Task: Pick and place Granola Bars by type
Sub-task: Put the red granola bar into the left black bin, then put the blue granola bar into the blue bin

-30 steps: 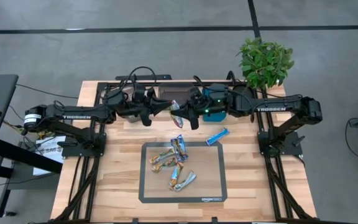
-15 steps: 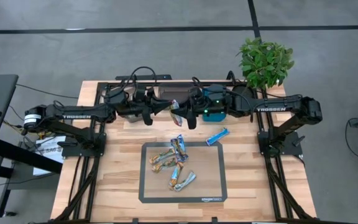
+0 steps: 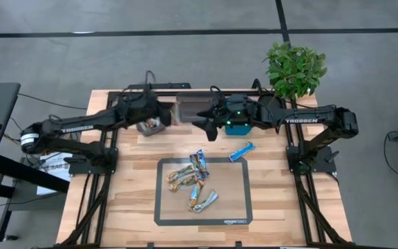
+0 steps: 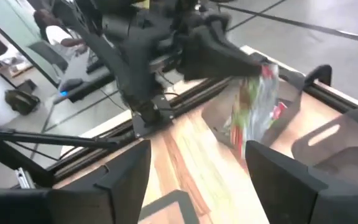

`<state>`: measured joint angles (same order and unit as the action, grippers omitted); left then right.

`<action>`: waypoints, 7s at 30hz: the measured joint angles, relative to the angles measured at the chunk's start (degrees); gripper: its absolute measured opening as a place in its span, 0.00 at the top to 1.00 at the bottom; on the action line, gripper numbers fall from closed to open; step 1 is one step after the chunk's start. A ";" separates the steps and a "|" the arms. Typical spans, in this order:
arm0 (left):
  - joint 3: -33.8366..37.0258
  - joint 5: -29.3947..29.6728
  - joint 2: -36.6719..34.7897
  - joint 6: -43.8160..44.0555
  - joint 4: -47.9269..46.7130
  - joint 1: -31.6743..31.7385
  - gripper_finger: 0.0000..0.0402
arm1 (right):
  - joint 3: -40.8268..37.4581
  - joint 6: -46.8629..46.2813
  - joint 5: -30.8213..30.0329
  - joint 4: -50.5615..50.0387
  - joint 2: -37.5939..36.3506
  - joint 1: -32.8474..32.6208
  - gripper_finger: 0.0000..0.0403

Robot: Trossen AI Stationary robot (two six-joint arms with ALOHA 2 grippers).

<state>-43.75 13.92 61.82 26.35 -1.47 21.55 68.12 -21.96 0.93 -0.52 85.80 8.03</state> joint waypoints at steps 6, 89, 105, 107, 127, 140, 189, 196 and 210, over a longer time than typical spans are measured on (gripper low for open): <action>0.00 12.90 -8.07 5.84 -25.63 5.81 1.00 | 0.00 -0.04 -0.01 -2.16 0.00 0.00 0.37; 0.00 -23.92 -15.78 2.80 -8.62 -14.53 0.72 | -13.14 42.08 -1.79 -43.27 13.84 -1.75 0.56; 0.00 -23.46 -15.78 4.02 -7.92 -14.53 0.72 | -13.17 22.00 9.31 -31.31 4.01 1.18 0.91; 0.00 -23.34 -15.78 3.29 -7.89 -14.52 0.72 | -13.13 15.24 7.46 -29.01 0.67 2.84 0.90; 0.00 -10.72 -10.63 -4.14 -8.27 -10.99 0.72 | -13.13 -15.15 -7.98 -36.43 -2.82 17.79 0.88; -3.84 -12.44 -10.16 -7.67 -15.98 -11.01 0.72 | -13.13 -6.20 -7.51 -34.35 -3.38 18.52 0.55; -4.37 -23.79 -11.28 -6.47 -35.19 -17.89 0.72 | 14.30 -4.14 0.50 -36.26 30.00 -13.82 0.55; -4.35 -23.83 -11.25 -7.70 -35.15 -17.89 0.72 | 15.15 -4.16 0.66 -35.89 33.22 -12.70 0.56; -4.31 -23.88 -11.25 -7.72 -35.04 -17.89 0.72 | 15.02 -5.03 1.51 -34.97 33.40 -11.13 0.87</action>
<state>-48.05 -9.96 50.57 18.63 -36.51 3.66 83.13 -26.98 2.44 -35.49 119.20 -3.09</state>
